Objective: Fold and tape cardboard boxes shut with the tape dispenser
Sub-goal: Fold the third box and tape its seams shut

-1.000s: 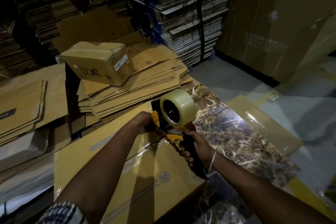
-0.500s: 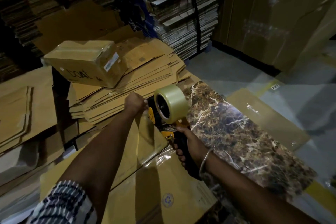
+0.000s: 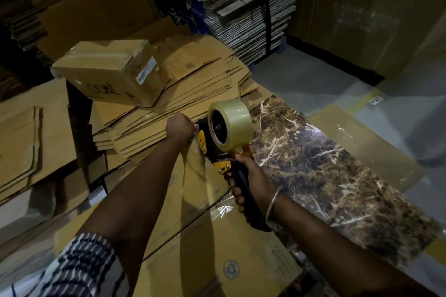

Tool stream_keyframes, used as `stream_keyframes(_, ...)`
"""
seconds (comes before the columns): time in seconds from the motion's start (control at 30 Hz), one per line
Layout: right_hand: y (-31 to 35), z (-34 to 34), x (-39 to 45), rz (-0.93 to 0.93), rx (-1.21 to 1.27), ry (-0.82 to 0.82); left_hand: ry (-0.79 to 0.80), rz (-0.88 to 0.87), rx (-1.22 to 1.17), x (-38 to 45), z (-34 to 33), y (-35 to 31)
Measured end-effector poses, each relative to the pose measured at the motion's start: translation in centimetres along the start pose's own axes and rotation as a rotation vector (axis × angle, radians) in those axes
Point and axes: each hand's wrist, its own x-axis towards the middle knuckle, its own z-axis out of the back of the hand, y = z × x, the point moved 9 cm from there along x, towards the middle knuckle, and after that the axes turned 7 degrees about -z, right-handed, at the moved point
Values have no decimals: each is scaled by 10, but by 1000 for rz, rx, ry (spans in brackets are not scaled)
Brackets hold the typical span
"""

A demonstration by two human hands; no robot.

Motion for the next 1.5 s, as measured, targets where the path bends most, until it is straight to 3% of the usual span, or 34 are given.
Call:
stream_keyframes(0.2,-2,-3,3,-4,0,-3,35,41,29,6,-6,8)
stream_keyframes(0.7,-2,-1,10,-68,-22,1,120,-64,356,-9,-16,8)
stream_keyframes(0.8,-1,-2,13,-68,-13,5,97,-82,222,-18,-14,29)
stream_keyframes(0.9,1,-3,14,-72,-18,2,-148,-134,-22,-36,4,34)
stream_keyframes(1.5,-7,18,-11,-131,-211,-19,-61,-152,-119,-52,-9,36)
